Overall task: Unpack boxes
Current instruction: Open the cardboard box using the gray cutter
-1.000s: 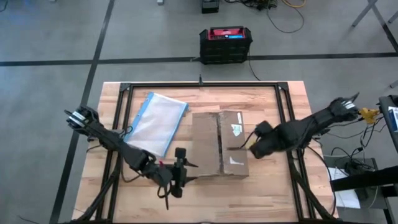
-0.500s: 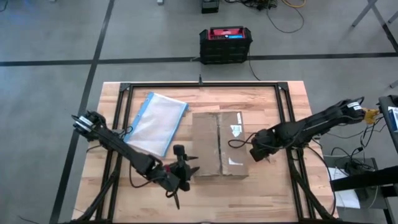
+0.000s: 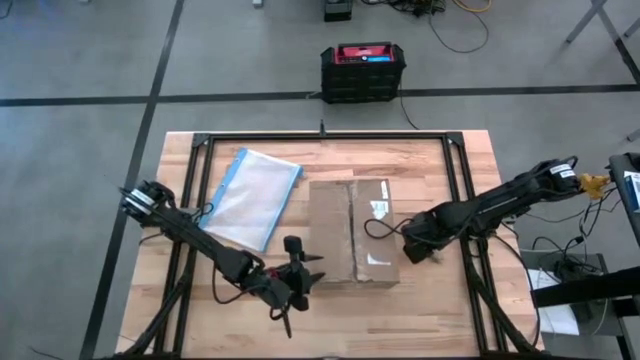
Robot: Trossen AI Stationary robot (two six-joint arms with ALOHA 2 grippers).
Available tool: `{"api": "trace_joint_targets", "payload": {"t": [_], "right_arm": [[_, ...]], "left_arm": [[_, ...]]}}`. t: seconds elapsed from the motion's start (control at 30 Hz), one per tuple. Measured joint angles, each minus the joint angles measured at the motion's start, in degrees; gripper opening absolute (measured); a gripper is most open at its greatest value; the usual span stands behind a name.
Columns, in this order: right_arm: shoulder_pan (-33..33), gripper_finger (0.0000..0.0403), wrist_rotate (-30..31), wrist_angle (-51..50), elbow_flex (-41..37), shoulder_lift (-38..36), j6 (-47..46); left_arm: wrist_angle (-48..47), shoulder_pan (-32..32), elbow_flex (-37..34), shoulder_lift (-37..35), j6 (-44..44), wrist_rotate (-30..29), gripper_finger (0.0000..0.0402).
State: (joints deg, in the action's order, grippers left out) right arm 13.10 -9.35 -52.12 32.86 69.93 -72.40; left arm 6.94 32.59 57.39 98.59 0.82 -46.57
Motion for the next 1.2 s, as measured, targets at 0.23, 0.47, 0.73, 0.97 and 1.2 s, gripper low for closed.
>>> {"api": "trace_joint_targets", "payload": {"t": [0.23, 0.47, 0.73, 0.97, 1.2], "right_arm": [[0.7, 0.0112, 4.5, -8.9, 6.4, 0.0, 4.0], [2.8, 0.0146, 10.9, -11.8, 13.2, -0.1, 8.0], [13.1, 0.0159, 17.8, -7.2, 21.6, -0.1, 8.0], [27.2, 0.0154, 35.6, 0.4, 28.4, 3.7, 15.0], [32.5, 0.0164, 46.6, 10.6, 33.6, 15.8, 30.0]], "left_arm": [[2.1, 0.1, 1.3, 0.4, 1.4, 0.5, 0.0192], [1.9, 1.7, 5.0, 0.2, 1.5, 6.1, 0.0192], [0.9, 2.1, 5.4, 0.8, -3.5, 7.1, 0.0192], [-5.5, 2.8, 10.3, 4.2, -3.4, 6.5, 0.0192], [-8.8, 2.3, 15.9, 9.2, -2.6, 1.3, 0.0192]]}}
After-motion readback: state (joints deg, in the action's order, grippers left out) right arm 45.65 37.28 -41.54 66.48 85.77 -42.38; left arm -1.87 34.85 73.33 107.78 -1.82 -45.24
